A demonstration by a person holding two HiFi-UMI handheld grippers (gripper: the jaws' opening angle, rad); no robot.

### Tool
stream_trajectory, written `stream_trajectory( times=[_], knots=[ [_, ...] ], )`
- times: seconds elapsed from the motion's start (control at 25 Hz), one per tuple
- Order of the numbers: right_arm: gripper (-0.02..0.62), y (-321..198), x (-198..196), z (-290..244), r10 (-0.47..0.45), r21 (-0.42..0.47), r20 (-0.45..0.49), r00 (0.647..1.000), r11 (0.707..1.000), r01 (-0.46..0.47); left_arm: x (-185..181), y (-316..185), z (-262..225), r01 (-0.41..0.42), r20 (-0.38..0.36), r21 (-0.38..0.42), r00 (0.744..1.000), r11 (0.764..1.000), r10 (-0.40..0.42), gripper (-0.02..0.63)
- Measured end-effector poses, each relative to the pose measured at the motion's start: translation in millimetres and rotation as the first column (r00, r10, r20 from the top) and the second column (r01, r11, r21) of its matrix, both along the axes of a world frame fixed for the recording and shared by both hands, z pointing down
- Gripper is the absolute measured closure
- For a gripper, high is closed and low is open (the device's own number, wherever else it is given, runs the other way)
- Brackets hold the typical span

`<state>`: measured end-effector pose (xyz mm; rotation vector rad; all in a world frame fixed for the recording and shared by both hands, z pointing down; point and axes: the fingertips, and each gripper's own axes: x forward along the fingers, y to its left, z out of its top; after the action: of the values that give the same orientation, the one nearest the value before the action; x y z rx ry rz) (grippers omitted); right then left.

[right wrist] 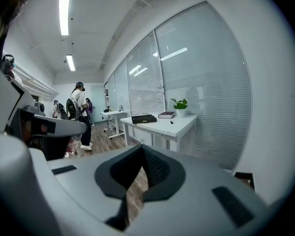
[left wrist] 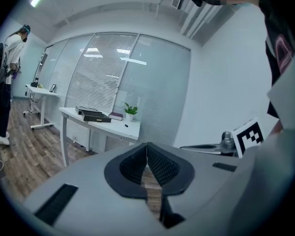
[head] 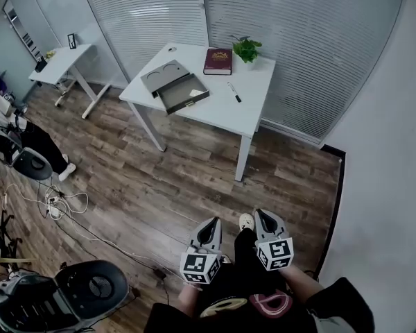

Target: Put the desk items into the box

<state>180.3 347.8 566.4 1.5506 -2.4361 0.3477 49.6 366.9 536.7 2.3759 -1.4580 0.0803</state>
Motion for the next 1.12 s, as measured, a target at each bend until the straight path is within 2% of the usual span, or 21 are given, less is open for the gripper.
stream_trajectory(
  times=[0.24, 0.44, 0.72, 1.12],
  knots=[
    [0.584, -59, 1, 1, -0.074, 0.000, -0.015, 0.997, 0.997, 0.074, -4, -51, -2, 0.091, -0.018, 0.001, 0.996, 0.996, -0.091, 0.588],
    [0.584, -104, 9, 1, -0.119, -0.002, -0.041, 0.992, 0.993, 0.119, 14, -91, 1, 0.097, -0.007, 0.002, 0.995, 0.995, -0.097, 0.588],
    [0.584, -160, 21, 5, -0.192, -0.012, -0.056, 0.980, 0.981, 0.191, 33, -138, 5, 0.151, -0.012, -0.012, 0.988, 0.988, -0.151, 0.588],
    [0.584, -213, 51, 4, -0.250, -0.007, -0.079, 0.965, 0.968, 0.250, 66, -196, 0, 0.184, -0.013, 0.016, 0.983, 0.983, -0.184, 0.588]
  ],
)
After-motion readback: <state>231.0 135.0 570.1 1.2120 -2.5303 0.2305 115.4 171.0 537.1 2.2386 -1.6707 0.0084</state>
